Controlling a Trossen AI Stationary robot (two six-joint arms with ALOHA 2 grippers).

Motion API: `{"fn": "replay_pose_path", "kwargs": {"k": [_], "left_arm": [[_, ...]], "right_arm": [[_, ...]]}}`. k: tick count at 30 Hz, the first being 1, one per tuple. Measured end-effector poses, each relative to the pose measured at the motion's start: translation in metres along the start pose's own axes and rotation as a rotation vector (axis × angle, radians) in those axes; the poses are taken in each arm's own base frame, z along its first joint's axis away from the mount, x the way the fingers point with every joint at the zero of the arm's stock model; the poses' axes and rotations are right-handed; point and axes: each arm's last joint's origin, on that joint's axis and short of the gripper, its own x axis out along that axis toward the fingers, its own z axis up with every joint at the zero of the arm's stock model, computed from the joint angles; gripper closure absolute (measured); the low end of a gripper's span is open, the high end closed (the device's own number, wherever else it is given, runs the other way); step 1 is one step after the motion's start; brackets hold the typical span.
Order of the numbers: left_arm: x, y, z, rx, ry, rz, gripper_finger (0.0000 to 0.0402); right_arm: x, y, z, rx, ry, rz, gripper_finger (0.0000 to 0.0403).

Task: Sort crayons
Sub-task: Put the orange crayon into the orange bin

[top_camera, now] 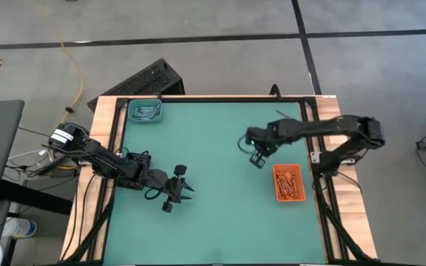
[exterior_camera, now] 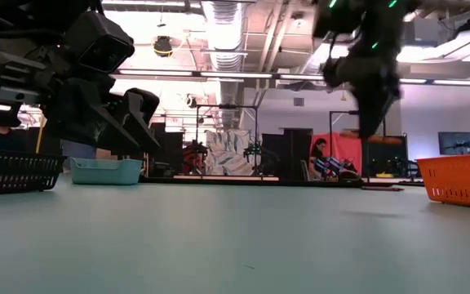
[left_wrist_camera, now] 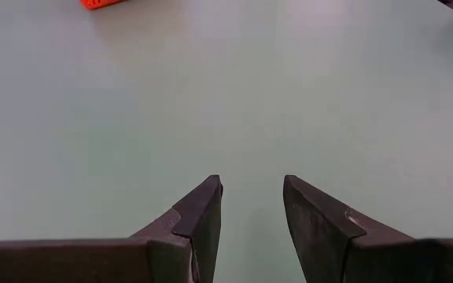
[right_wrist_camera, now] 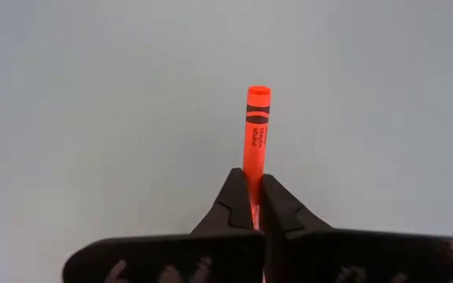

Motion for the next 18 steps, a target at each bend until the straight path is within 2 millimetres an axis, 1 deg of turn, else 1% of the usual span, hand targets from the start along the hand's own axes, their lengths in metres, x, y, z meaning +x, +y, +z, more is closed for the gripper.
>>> {"fn": "replay_pose_path", "kwargs": {"k": [4, 6, 12, 18], "left_arm": [[0.000, 0.000, 0.000, 0.010, 0.000, 0.000, 0.0273], [0.000, 0.000, 0.000, 0.013, 0.000, -0.001, 0.0273], [0.000, 0.000, 0.000, 0.013, -0.002, -0.001, 0.0273], [0.000, 0.000, 0.001, 0.013, -0.008, 0.000, 0.0273]], "right_arm": [[-0.018, 0.018, -0.028, 0.051, -0.003, -0.035, 0.0403], [-0.023, 0.025, -0.042, 0.079, 0.004, -0.065, 0.0403], [-0.028, 0.043, -0.076, 0.132, 0.061, -0.141, 0.0403], [-0.030, 0.050, -0.097, 0.197, 0.049, -0.196, 0.0403]]}}
